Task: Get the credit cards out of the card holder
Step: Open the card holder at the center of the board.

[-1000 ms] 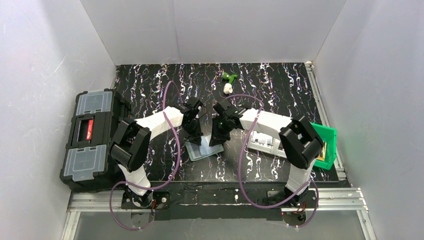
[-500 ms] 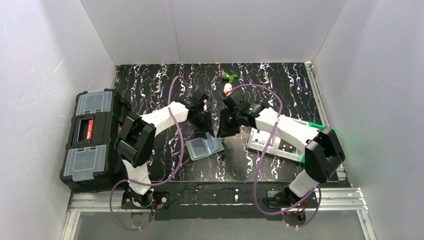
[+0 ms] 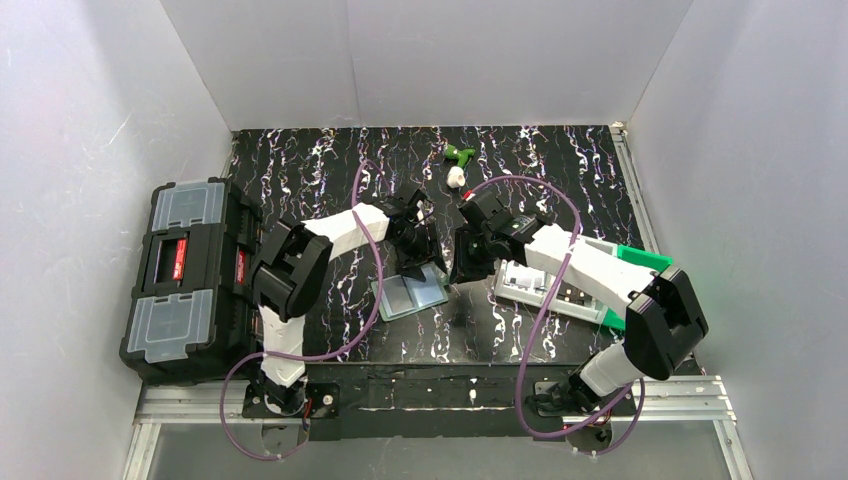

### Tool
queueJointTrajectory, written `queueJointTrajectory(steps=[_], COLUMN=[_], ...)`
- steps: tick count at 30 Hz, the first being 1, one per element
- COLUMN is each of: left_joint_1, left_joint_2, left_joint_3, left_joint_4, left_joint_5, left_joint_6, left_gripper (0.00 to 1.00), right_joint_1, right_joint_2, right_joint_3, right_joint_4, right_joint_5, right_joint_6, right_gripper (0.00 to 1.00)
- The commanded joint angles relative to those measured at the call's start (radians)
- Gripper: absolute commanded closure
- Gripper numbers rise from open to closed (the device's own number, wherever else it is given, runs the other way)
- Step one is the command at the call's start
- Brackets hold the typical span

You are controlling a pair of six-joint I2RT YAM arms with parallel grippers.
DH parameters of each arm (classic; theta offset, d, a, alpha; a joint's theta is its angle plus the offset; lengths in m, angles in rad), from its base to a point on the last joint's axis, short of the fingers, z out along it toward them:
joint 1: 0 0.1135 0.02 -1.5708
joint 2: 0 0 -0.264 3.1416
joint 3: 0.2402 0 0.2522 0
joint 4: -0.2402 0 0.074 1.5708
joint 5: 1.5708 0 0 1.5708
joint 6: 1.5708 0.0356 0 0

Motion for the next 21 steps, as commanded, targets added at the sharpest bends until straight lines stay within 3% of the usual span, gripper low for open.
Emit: queueJointTrajectory(steps=[1,11,21], left_joint_1=[0.001,0.07,0.181], left_joint_2=[-0.095,-0.225,-0.391], left_joint_3=[0.015,-0.047,-0.193], left_joint_4=[-0.081,-0.156,-0.226], left_joint_5=[-0.082,-0.155,-0.254], left_joint_6=[0.041,0.084,0.087], left_gripper=[0.41,0.4,0.49], right_joint_1=[0.003,0.077,0.173], right_joint_2=[0.018,0.134,0.362], right_joint_3=[0.053,0.186,0.356], right_joint_4=[0.008,0.003,-0.045], right_joint_5=[-0.034,-0.052,-0.039], right_joint_6=[-0.052,-0.094,-0.173], right_gripper=[0.75,0.72,0.54])
